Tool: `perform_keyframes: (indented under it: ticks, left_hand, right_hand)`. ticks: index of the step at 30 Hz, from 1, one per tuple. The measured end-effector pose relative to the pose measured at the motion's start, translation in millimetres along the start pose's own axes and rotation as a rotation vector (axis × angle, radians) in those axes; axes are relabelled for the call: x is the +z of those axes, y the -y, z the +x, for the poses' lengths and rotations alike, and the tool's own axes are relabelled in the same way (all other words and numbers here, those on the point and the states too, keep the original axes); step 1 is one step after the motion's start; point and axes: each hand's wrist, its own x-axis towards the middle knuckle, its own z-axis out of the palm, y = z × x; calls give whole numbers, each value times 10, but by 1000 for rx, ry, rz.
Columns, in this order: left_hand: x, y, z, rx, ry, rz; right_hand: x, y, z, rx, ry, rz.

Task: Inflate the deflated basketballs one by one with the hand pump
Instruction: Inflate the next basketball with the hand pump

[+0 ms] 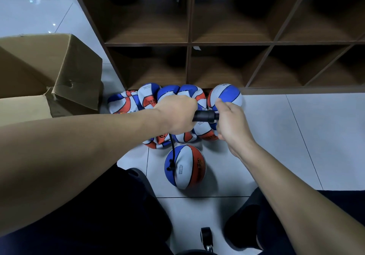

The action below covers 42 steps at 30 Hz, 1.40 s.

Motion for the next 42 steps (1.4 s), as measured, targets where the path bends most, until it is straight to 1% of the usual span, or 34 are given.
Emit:
perform_keyframes:
  ticks: [6, 8, 12, 14, 17, 18, 19, 20, 22, 23, 25, 28, 31, 35, 38, 40, 42]
  left_hand:
    - [-10, -45, 7, 16, -14, 2]
    - [-17, -43, 31, 19, -20, -2]
    - [-44, 1, 97, 9, -35, -1]
    - [-10, 50, 116, -6, -42, -4]
    - [80, 137, 123, -42, -36, -83]
    - [106, 158, 122, -52, -33, -123]
    - [128, 172, 122, -59, -29, -162]
    - [144, 179, 122, -63, -26, -190]
    - [161, 196, 129, -73, -28, -181]
    - [169, 208, 134, -80, -32, -154]
    - [191, 243, 147, -85, -38, -114]
    - [243, 320, 164, -88, -44, -78]
    - [300, 443, 127, -122, -21, -50]
    - [411, 657, 51, -208, 50, -23]
    - [535, 823, -42, -274, 142, -47]
    - [656, 911, -92, -289, 211, -92]
    - [792, 964, -130, -287, 258, -124]
  right_hand:
    - [22, 39, -51, -15, -16, -2]
    - [16, 66, -54, -9, -22, 39]
    - [-35, 142, -13, 32, 72, 147]
    - [-67, 43, 25, 30, 101, 167]
    - [-61, -332, 67, 21, 34, 175]
    - [-43, -516, 65, -10, 2, 83]
    - [-23, -734, 59, -69, -4, -91]
    - [-2, -958, 41, -146, 42, -307]
    - [60, -1303, -79, -271, 263, -701]
    - [102, -1417, -140, -335, 375, -834]
    - [192, -1539, -210, -457, 516, -975]
    - [307, -1572, -204, -562, 579, -1070]
    - [427, -1603, -183, -589, 598, -1087]
    - [570, -1686, -226, -544, 547, -1033]
    - [676, -1732, -290, -484, 499, -1076]
    - [678, -1752, -295, -519, 452, -1124]
    - [576, -1757, -257, -540, 434, -1075]
